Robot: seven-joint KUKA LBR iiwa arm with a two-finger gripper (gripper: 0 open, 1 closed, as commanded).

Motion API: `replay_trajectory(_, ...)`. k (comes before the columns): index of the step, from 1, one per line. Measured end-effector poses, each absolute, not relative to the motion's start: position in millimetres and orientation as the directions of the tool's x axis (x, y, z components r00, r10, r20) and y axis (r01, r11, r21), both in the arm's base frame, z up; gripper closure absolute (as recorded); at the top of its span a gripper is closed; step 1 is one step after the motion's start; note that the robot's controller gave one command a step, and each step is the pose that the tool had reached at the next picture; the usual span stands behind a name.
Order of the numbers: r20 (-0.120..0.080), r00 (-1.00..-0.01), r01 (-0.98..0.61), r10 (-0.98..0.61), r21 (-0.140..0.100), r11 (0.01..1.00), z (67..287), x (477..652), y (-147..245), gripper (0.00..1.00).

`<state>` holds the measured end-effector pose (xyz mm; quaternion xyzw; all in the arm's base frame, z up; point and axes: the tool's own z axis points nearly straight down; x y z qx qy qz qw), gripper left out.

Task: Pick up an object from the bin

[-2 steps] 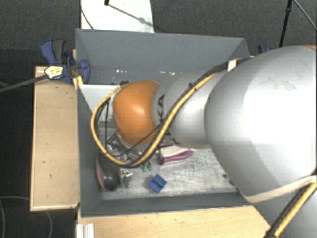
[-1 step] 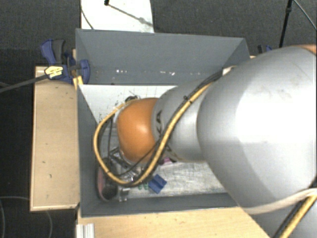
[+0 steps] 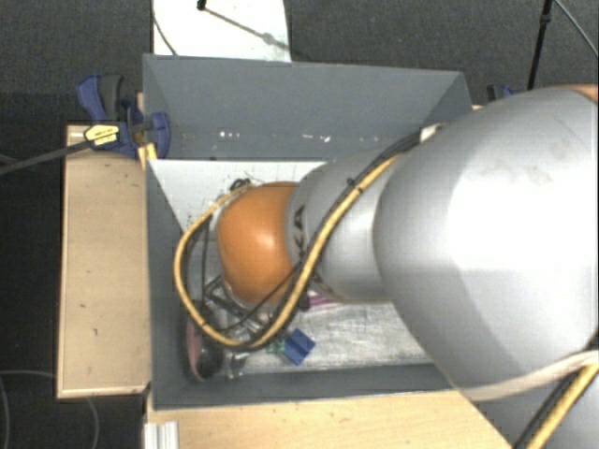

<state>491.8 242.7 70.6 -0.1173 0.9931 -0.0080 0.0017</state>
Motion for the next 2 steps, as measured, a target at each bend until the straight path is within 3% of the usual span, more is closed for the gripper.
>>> replay_trajectory(1,-0.007,-0.999,0.041,0.041,0.003,0.999,126,487.9,217,0.0)
replay_trajectory(2,0.001,-1.0,-0.022,-0.022,-0.004,1.0,92,502.9,115,0.0)
